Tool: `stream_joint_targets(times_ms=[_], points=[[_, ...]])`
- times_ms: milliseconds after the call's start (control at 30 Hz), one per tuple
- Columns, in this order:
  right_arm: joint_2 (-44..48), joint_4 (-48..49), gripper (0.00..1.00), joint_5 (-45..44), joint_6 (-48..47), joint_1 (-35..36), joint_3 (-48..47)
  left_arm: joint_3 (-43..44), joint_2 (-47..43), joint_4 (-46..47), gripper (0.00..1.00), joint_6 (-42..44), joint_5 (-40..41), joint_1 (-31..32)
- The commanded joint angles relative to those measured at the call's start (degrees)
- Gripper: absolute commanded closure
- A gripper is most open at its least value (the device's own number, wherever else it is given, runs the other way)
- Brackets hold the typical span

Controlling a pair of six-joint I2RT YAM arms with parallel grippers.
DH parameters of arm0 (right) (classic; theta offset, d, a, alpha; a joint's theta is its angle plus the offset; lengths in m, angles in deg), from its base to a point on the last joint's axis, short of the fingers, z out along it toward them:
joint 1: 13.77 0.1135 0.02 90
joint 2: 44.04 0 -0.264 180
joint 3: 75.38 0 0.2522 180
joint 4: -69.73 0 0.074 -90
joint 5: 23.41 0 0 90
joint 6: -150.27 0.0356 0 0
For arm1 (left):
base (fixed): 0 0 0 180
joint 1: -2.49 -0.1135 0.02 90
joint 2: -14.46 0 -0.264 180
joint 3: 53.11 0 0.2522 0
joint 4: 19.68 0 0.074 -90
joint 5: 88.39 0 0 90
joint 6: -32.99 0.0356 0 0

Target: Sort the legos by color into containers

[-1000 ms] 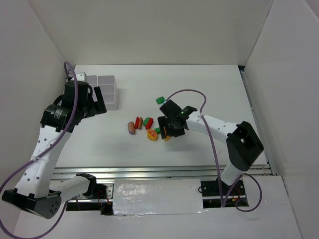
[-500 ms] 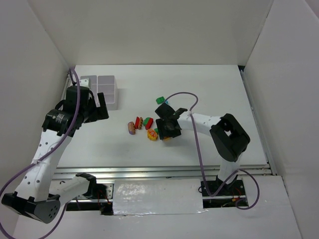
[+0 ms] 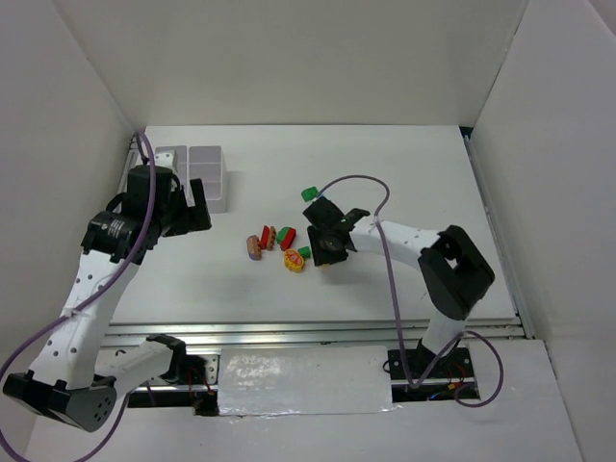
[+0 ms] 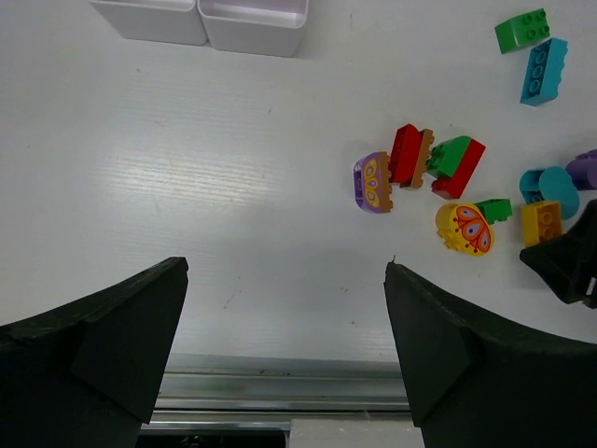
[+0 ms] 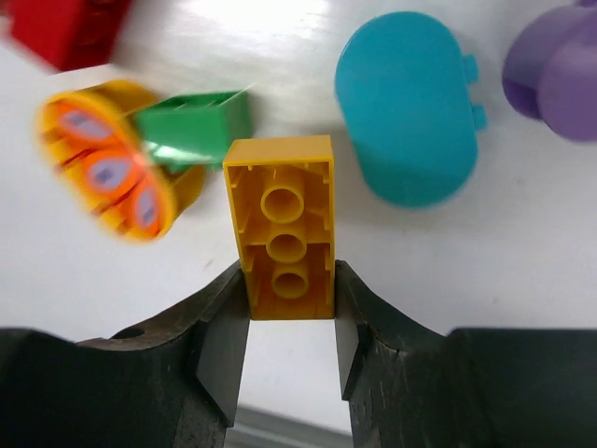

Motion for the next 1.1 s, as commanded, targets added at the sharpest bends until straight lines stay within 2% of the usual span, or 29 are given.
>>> stream_joint_targets(times_ms=[0, 67, 133, 167, 200, 233, 300, 333, 367, 400, 467, 567, 633, 733, 867, 1000, 1067], points=[[10.7, -0.5, 0.86, 2.5, 1.5, 0.4, 0.8, 1.2, 1.0, 0.9, 0.00, 0.5, -2.7, 0.3], [16.9, -0.2, 0.90, 5.3, 0.6, 0.4, 1.3, 3.1, 2.3, 0.7, 0.00, -0.3, -7.6, 0.3], [21.6, 1.4, 0.94, 12.5, -1.5, 0.3, 1.2, 5.0, 4.3, 2.1, 0.00, -1.6, -13.1, 0.3], [22.7, 1.9, 0.96, 15.5, -2.2, 0.2, 1.0, 5.3, 5.0, 3.3, 0.01, -2.3, -17.0, 0.3], [23.5, 2.3, 0.96, 18.9, -3.0, 0.4, 0.4, 5.3, 5.9, 4.8, 0.00, -4.1, -26.0, 0.3], [24.3, 3.5, 0.96, 25.8, -4.0, 0.4, -0.4, 4.9, 6.2, 9.2, 0.01, -5.4, -30.7, 0.3], [26.5, 5.4, 0.96, 32.0, -4.0, 0.4, -1.1, 1.6, 6.6, 15.5, 0.00, -12.3, -42.8, 0.3], [27.0, 7.2, 0.96, 35.3, -3.0, 0.3, -2.1, 0.1, 6.5, 19.1, 0.00, -14.7, -45.6, 0.4], [27.4, 7.4, 0.96, 35.7, -2.4, 0.3, -2.8, -1.2, 6.4, 26.5, 0.01, -17.4, -48.3, 0.6], [27.3, 6.4, 0.96, 34.6, -1.7, 0.3, -4.6, -3.1, 6.7, 29.7, 0.00, -22.1, -52.5, 0.9], [27.0, 5.5, 0.97, 32.5, -1.2, 0.4, -5.8, -3.6, 7.8, 35.8, 0.00, -25.7, -54.6, 2.5], [27.6, 5.5, 0.97, 29.9, -1.0, 0.3, -6.6, 1.6, 11.6, 30.2, 0.00, -26.0, -50.2, 6.2], [27.4, 5.1, 0.97, 28.8, -1.0, 0.4, -7.4, 4.9, 15.5, 22.5, 0.00, -24.8, -47.5, 9.2], [26.6, 4.0, 0.97, 27.6, -0.9, 0.5, -8.4, 7.4, 18.4, 19.5, 0.01, -24.4, -47.1, 11.5], [28.1, 5.1, 0.97, 24.4, 0.0, 0.7, -7.0, 6.5, 19.2, 17.0, 0.20, -24.8, -44.9, 12.0], [28.1, 3.2, 0.97, 21.7, -0.6, 0.7, -7.1, 7.0, 20.0, 14.4, 0.23, -23.7, -44.6, 12.1], [28.4, 3.1, 0.98, 19.6, -0.7, 0.7, -6.9, 7.1, 20.4, 14.2, 0.28, -23.3, -44.9, 12.0]])
